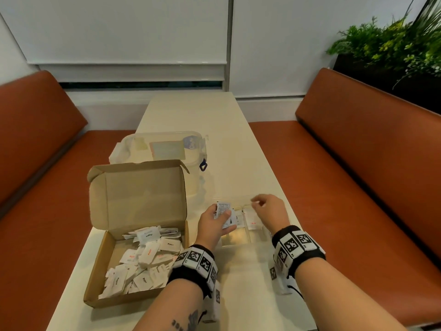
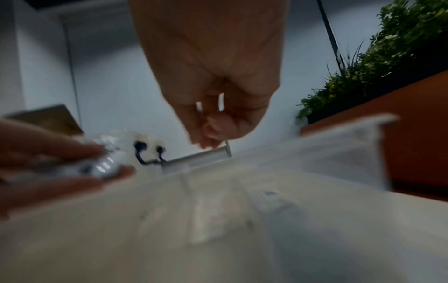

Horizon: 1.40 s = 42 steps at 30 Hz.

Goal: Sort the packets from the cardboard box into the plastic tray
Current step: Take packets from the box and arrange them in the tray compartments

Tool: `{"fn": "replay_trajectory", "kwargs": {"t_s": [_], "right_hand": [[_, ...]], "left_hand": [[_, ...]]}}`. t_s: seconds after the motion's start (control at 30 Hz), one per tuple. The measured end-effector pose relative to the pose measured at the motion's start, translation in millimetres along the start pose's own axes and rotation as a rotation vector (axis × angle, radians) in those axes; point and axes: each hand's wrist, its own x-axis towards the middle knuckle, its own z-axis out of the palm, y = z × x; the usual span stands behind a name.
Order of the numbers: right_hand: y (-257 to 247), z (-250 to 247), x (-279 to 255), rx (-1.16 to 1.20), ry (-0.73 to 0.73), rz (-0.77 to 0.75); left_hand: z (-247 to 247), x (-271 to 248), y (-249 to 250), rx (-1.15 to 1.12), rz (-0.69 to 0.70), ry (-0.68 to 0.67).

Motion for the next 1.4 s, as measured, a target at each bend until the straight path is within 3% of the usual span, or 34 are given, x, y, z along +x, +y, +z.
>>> {"fn": "replay_trajectory", "kwargs": {"t_s": [0.17, 0.37, 0.47, 0.53, 0.63, 0.8, 1.0, 1.17, 1.2, 1.4], "right_hand": [[-30, 1, -8, 0.282, -0.278, -0.106], [-26, -3, -10, 0.515, -0.218, -0.006], [-22, -9, -11, 0.677, -0.232, -0.005], [-19, -9, -13, 0.67, -0.252, -0.017], [-15, -5, -17, 0.615, -0.301, -0.006], [-13, 0, -17, 0.676, -0.294, 0.1], [-12, -8, -13, 0.516, -0.317, 0.099], [12, -23, -5, 0.229, 0.103, 0.212], [16, -26, -3, 0.139, 0.128, 0.227], [27, -17, -8, -0.232, -0.135, 0.224]], "left_hand": [[10, -3, 5, 0.049, -0.009, -0.071], [6, 6, 4, -0.012, -0.009, 0.045], [-2, 11, 4, -0.304, -0.08, 0.027], [0, 7, 5, -0.111, 0.018, 0.053], [3, 12, 3, -0.081, -0.009, 0.122], [7, 10, 4, 0.015, 0.043, 0.084], [9, 11, -2, 0.002, 0.042, 0.047], [4, 17, -3, -0.084, 0.052, 0.126], [2, 18, -4, -0.089, 0.053, 0.141], [1, 20, -7, -0.091, 0.046, 0.163]]}}
